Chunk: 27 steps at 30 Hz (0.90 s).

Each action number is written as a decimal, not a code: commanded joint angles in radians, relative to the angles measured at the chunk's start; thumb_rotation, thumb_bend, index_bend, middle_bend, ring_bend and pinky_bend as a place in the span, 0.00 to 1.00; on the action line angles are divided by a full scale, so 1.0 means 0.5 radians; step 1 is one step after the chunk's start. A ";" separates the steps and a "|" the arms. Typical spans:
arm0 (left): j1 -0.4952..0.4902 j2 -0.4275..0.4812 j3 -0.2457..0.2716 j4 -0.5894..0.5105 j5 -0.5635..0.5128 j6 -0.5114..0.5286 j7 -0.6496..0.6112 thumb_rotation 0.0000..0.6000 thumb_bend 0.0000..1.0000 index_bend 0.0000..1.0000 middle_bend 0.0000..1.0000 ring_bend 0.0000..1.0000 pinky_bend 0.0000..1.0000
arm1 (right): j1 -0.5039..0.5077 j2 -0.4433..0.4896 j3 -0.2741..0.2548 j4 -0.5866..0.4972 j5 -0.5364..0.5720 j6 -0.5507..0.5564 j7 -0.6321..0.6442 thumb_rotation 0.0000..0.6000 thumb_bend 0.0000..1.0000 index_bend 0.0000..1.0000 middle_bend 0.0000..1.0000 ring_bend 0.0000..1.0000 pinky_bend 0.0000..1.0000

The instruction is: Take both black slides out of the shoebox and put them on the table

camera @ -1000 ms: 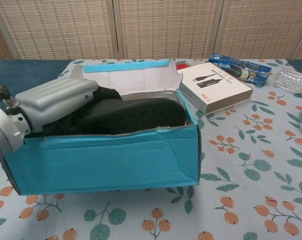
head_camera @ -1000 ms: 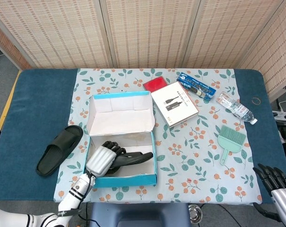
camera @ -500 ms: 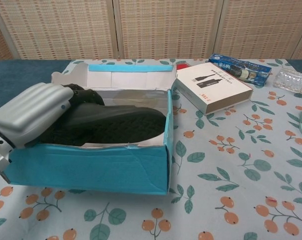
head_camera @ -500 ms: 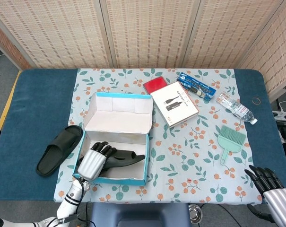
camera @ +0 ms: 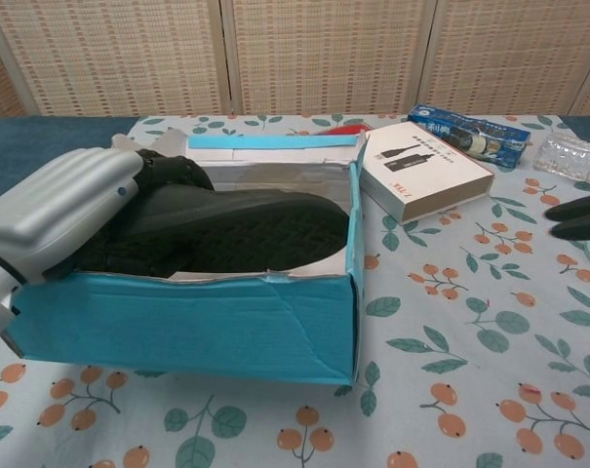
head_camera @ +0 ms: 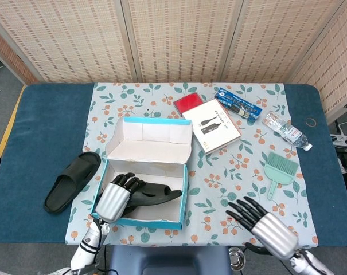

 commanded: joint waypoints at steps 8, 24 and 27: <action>0.013 -0.005 -0.069 -0.002 -0.018 -0.072 0.011 1.00 0.57 0.50 0.38 0.26 0.36 | 0.270 -0.351 0.138 -0.165 0.027 -0.288 -0.207 0.93 0.15 0.00 0.00 0.00 0.00; 0.057 -0.021 -0.147 -0.096 -0.043 -0.081 -0.069 1.00 0.57 0.50 0.39 0.26 0.38 | 0.457 -0.673 0.174 0.045 0.453 -0.740 -0.410 0.94 0.15 0.00 0.00 0.00 0.00; 0.066 -0.011 -0.158 -0.117 -0.049 -0.088 -0.114 1.00 0.57 0.50 0.39 0.26 0.38 | 0.467 -0.680 0.162 0.063 0.504 -0.750 -0.460 0.94 0.15 0.00 0.00 0.00 0.00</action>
